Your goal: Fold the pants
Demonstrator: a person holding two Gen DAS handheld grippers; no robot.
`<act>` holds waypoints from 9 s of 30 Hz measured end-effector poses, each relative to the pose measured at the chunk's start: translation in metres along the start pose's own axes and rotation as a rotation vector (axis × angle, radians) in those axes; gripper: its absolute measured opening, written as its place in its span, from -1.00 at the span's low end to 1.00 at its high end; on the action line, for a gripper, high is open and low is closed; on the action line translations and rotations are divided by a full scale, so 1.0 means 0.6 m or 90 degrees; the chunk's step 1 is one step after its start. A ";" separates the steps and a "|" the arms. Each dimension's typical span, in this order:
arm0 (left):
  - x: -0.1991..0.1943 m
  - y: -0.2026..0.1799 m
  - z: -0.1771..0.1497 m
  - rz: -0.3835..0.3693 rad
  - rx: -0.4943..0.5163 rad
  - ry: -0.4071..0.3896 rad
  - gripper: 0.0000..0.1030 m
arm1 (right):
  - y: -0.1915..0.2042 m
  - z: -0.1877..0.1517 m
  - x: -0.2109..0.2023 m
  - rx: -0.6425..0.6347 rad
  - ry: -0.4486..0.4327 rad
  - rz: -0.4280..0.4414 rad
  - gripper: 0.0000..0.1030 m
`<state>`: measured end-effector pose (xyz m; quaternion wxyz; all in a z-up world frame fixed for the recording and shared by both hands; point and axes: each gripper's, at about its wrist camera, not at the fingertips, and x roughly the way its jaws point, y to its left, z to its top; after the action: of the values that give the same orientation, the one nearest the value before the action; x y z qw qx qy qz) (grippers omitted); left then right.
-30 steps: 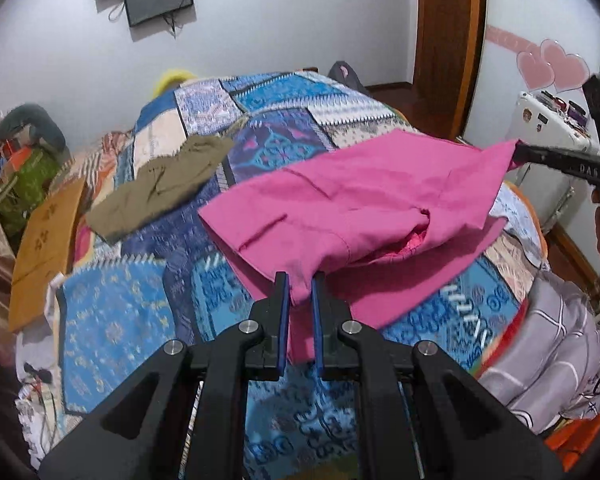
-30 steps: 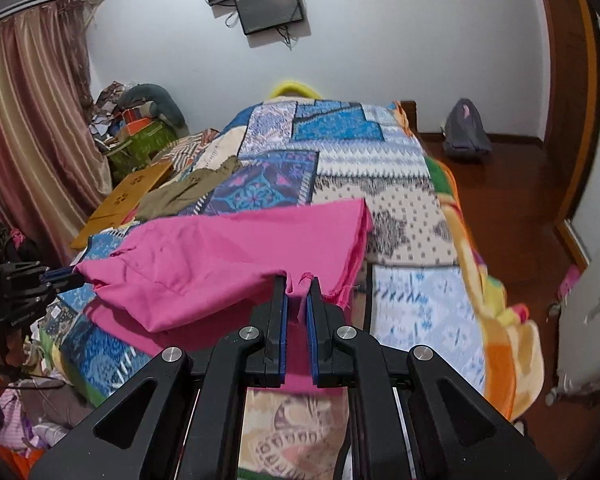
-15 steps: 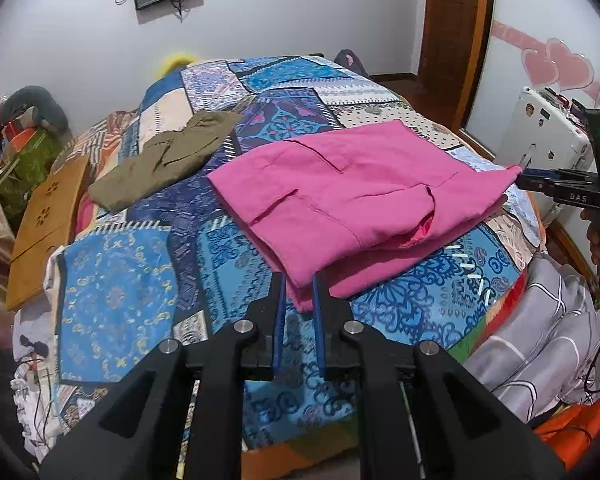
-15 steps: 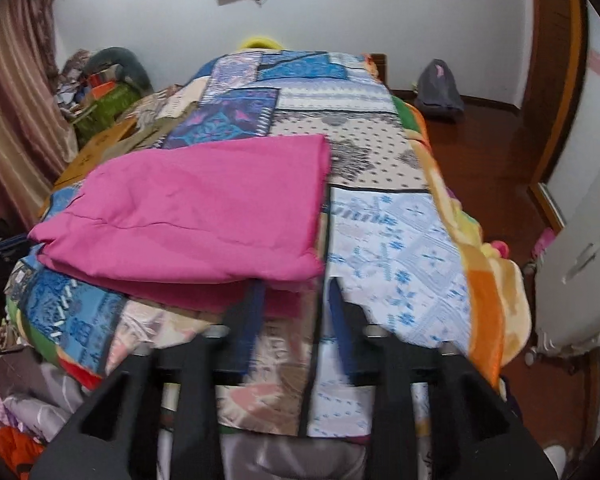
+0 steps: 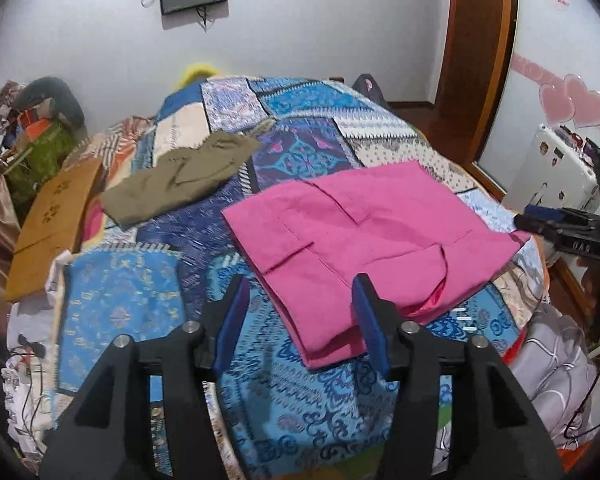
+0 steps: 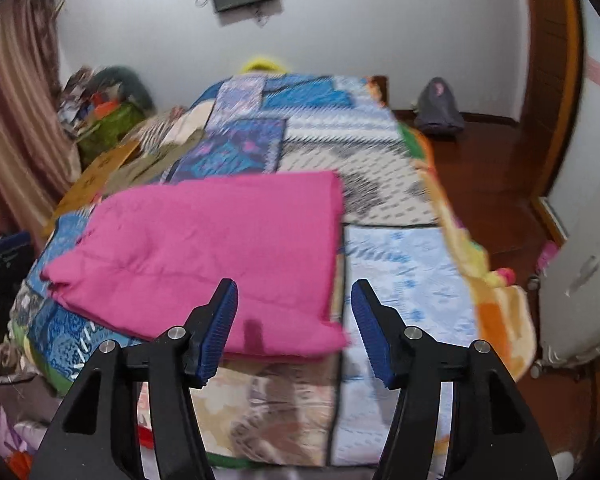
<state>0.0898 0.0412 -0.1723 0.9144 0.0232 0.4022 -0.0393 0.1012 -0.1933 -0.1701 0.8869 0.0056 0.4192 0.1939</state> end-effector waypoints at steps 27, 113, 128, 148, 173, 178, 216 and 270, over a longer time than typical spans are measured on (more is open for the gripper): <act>0.097 0.113 0.115 0.068 -0.055 0.015 0.23 | -0.052 0.120 0.074 -0.036 -0.019 -0.088 0.28; 0.049 -0.048 -0.049 -0.113 -0.280 0.112 0.99 | 0.084 -0.007 0.072 -0.123 -0.020 0.031 0.16; 0.093 0.007 -0.015 -0.085 -0.387 0.112 0.26 | 0.069 -0.010 0.072 -0.086 -0.008 0.077 0.16; 0.015 0.023 0.031 0.007 -0.233 -0.002 -0.62 | 0.172 0.107 0.086 -0.123 -0.043 0.130 0.16; -0.036 -0.011 0.053 0.040 -0.073 -0.066 -0.63 | 0.175 0.072 0.078 -0.091 0.004 0.130 0.14; -0.044 -0.045 0.063 0.053 -0.034 -0.072 -0.63 | 0.094 0.029 0.046 -0.081 0.007 0.044 0.14; 0.147 -0.287 0.117 -0.063 0.119 0.047 -0.63 | 0.018 -0.030 0.059 0.005 0.024 0.075 0.15; 0.224 -0.003 0.192 -0.004 0.012 0.068 0.20 | 0.050 -0.014 0.057 0.028 0.033 0.037 0.29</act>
<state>0.2646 0.0235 -0.1939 0.8914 0.0323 0.4498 -0.0447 0.1045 -0.1548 -0.1956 0.8695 0.0324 0.4457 0.2104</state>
